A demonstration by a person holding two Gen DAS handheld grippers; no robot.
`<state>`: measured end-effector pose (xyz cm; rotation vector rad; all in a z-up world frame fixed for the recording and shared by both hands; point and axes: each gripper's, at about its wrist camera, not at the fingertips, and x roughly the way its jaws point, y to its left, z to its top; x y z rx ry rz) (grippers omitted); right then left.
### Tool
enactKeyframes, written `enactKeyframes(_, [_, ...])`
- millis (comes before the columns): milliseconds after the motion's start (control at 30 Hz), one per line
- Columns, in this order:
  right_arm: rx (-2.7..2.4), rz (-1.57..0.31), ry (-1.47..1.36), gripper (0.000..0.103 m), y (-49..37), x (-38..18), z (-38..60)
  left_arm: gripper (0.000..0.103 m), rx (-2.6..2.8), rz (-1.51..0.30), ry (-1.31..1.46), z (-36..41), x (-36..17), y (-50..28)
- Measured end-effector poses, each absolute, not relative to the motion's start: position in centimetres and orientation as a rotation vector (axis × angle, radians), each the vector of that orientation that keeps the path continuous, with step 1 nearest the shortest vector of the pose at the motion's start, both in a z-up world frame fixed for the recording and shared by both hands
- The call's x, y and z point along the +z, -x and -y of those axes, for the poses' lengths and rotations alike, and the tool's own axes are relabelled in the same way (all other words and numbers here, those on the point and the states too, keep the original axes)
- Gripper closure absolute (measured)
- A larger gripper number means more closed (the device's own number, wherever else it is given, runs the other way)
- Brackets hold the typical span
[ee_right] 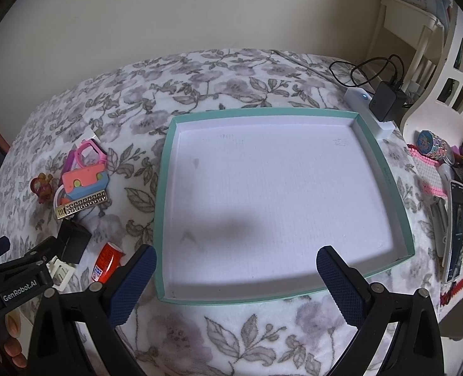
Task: Organize rigid objects
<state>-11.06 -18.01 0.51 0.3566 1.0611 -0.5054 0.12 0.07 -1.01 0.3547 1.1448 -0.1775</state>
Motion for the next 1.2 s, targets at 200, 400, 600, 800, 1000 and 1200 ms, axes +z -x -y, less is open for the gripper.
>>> enactKeyframes(200, [-0.506, -1.068, -0.351, 0.000, 11.03, 0.48, 17.98, 0.000, -0.178, -1.145, -0.355, -0.05, -1.00, -0.13])
enactKeyframes(400, [-0.506, -1.067, -0.351, 0.000, 10.98, 0.47, 17.96, 0.000, -0.177, -1.145, -0.355, -0.07, -1.01, -0.14])
enactKeyframes(600, [-0.506, -1.071, -0.347, 0.000, 10.99, 0.36, 17.88, 0.000, -0.178, -1.145, -0.356, -0.04, -0.99, -0.14])
enactKeyframes(800, [-0.506, -1.077, -0.344, 0.000, 10.87, 0.28, 17.81, 0.000, -0.178, -1.146, -0.356, -0.03, -0.98, -0.15])
enactKeyframes(1000, [-0.503, -1.080, -0.341, 0.000, 10.85, 0.22, 17.76, 0.000, -0.178, -1.146, -0.356, -0.02, -0.98, -0.15])
enactKeyframes(1200, [-0.500, -1.091, -0.332, 0.000, 10.70, 0.11, 17.64, 0.000, -0.179, -1.147, -0.355, -0.23, -1.10, 0.03])
